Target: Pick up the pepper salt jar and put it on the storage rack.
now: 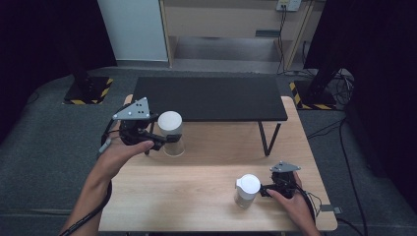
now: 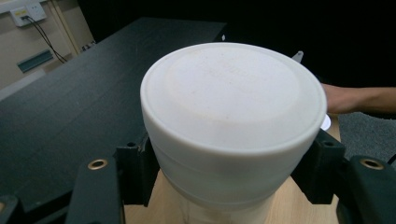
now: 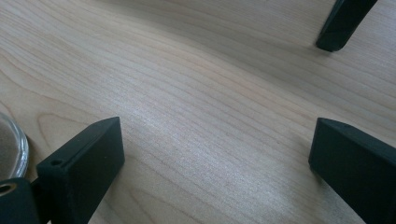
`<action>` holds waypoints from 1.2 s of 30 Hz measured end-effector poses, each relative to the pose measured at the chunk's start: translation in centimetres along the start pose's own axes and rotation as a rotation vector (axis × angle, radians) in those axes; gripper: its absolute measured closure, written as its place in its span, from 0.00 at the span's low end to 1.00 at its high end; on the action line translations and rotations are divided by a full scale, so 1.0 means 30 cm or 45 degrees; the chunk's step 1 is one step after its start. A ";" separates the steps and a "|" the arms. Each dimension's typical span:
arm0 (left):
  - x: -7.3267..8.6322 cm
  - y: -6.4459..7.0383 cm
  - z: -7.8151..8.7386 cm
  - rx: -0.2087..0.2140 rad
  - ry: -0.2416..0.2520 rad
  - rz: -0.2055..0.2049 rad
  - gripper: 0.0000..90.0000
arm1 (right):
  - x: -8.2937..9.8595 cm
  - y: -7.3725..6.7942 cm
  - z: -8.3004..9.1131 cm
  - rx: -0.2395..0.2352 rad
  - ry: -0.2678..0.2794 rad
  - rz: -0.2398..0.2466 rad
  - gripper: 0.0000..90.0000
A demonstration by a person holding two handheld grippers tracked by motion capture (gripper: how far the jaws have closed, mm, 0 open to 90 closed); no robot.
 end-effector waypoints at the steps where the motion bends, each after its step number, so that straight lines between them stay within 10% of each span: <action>1: -0.006 -0.003 0.003 -0.001 0.001 -0.001 0.37 | 0.000 0.000 0.000 0.000 0.000 0.000 0.04; 36: -0.182 -0.159 -0.020 -0.059 -0.006 -0.030 0.37 | 0.003 -0.001 0.003 0.000 0.003 0.003 0.05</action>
Point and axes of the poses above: each handheld gripper's, and its own axes: z roughly backward along the jaws, x roughly out of its underside, y roughly to its right, the point moved 5 cm from there along -z, roughly forward along the jaws, and after that the axes turned 9 degrees about -z, right-handed, at the moved point
